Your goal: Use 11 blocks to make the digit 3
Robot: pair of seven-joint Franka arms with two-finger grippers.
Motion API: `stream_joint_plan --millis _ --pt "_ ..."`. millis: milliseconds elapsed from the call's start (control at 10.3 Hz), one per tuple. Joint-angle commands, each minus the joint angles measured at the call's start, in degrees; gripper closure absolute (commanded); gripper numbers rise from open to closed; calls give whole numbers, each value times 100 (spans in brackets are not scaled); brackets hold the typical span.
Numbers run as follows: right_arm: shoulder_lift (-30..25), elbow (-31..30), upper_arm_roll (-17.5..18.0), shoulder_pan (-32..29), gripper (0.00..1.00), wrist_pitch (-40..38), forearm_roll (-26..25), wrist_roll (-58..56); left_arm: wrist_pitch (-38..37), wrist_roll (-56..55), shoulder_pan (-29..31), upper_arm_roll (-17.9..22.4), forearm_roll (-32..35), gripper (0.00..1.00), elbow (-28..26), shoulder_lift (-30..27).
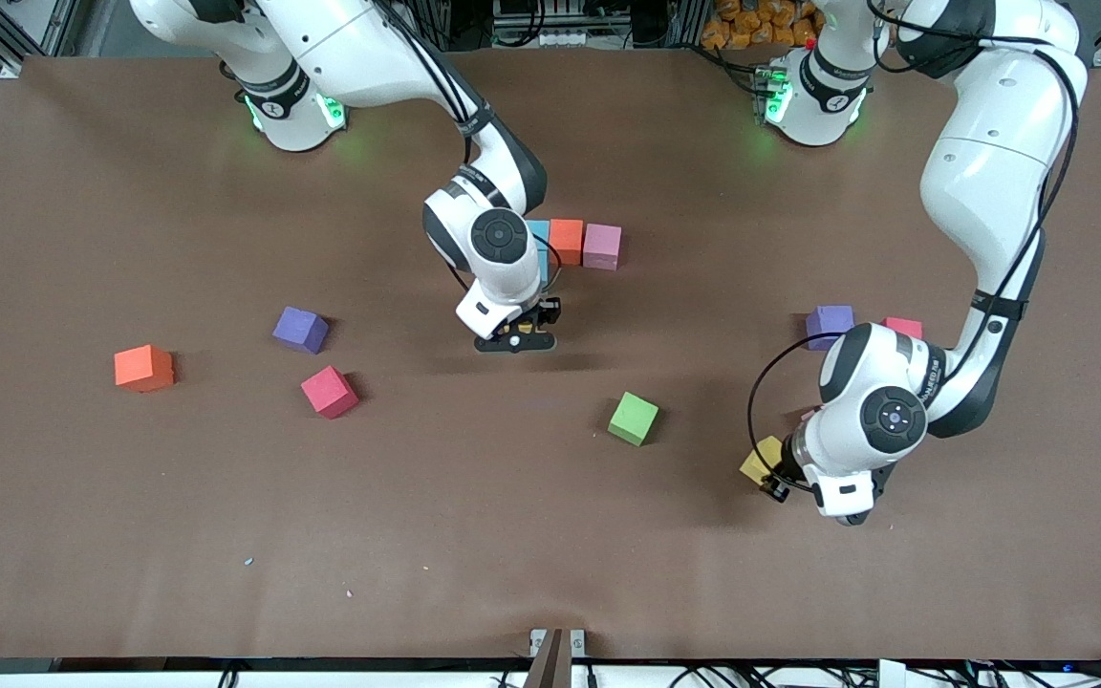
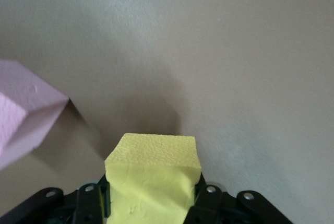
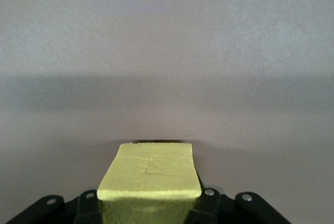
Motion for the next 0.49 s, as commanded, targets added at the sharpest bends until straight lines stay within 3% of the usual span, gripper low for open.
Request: stream_joint_plan --millis 0,389 --pt "73 74 -19 72 94 -38 173 116 -82 -853 -182 45 -86 100 -29 -158" --pt "73 39 -10 203 92 -73 349 134 -484 -1339 -419 37 -279 100 -29 -377"
